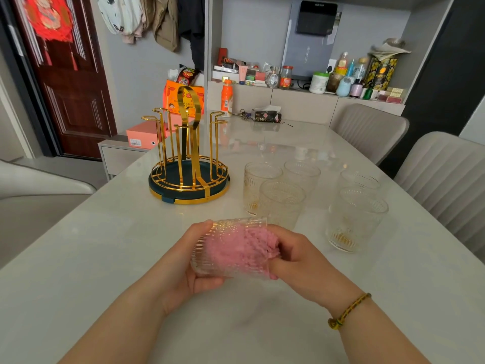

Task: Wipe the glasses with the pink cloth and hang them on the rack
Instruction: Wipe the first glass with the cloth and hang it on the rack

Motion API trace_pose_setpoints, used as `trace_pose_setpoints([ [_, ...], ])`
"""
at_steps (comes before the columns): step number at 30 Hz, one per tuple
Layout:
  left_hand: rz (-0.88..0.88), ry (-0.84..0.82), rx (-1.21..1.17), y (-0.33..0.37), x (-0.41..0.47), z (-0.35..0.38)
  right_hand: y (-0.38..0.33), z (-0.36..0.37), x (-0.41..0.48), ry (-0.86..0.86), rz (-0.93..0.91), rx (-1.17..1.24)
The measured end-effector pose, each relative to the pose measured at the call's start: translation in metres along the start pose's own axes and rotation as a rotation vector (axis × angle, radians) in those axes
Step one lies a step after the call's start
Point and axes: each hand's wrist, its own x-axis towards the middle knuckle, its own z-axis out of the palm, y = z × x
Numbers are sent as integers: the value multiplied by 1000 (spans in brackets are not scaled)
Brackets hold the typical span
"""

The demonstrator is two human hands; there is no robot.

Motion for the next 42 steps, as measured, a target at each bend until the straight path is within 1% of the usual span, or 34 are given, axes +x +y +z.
trace_pose_setpoints([
  [2,40,-45,45,0,0,0,-2,2,1,80,-15,98],
  [3,72,-93,54,2,-1,0,-3,3,1,118,-1,190],
  [4,114,-146,46,3,-2,-1,0,2,2,134,21,332],
  [6,213,-231,2,7,-3,-1,-3,-1,2,133,53,622],
  [7,254,-245,-11,8,-4,-1,-7,-2,2,125,71,720],
  [8,281,-235,-8,8,-3,-1,-5,-3,1,115,74,756],
  [10,314,-183,29,7,-3,1,-9,-4,0,109,74,727],
  [11,328,-150,45,6,-3,1,-11,-3,-1,106,54,649],
  [13,337,-89,79,4,-4,2,-13,-2,-3,109,-12,405],
  [16,272,-1,102,3,-3,4,-6,0,-3,113,-84,130],
  [18,201,24,129,2,-3,6,-7,4,-3,131,-110,40],
  [19,182,7,139,2,-3,5,-8,6,-2,151,-97,57],
  [20,177,-49,132,3,-4,5,-7,6,-1,172,-80,130],
  [21,194,-122,120,5,-6,4,-9,6,-1,187,-45,240],
  [22,230,-175,103,6,-7,3,-8,6,0,175,-10,407],
  [24,290,-220,47,7,-6,0,-7,5,1,130,53,737],
  [25,295,-223,21,7,-5,-2,-8,4,2,115,80,834],
  [26,288,-222,11,7,-4,-2,-8,4,3,108,97,874],
  [27,281,-210,21,6,-4,-1,-8,4,3,117,112,868],
  [28,276,-186,40,5,-3,-1,-7,4,3,122,103,809],
  [31,253,-93,72,4,-5,0,-6,6,1,139,40,377],
  [32,237,-72,72,4,-6,1,-3,5,1,142,18,271],
  [36,172,-49,51,2,-6,4,-4,-2,-1,70,-69,61],
  [38,177,-53,42,2,-8,4,-8,-3,-3,64,-75,47],
  [39,192,-84,39,3,-8,3,-8,-3,-2,87,-71,87],
  [41,239,-166,15,5,-8,1,-8,-2,-2,142,-39,249],
  [42,254,-197,2,7,-9,1,-8,-2,-1,144,-15,363],
])
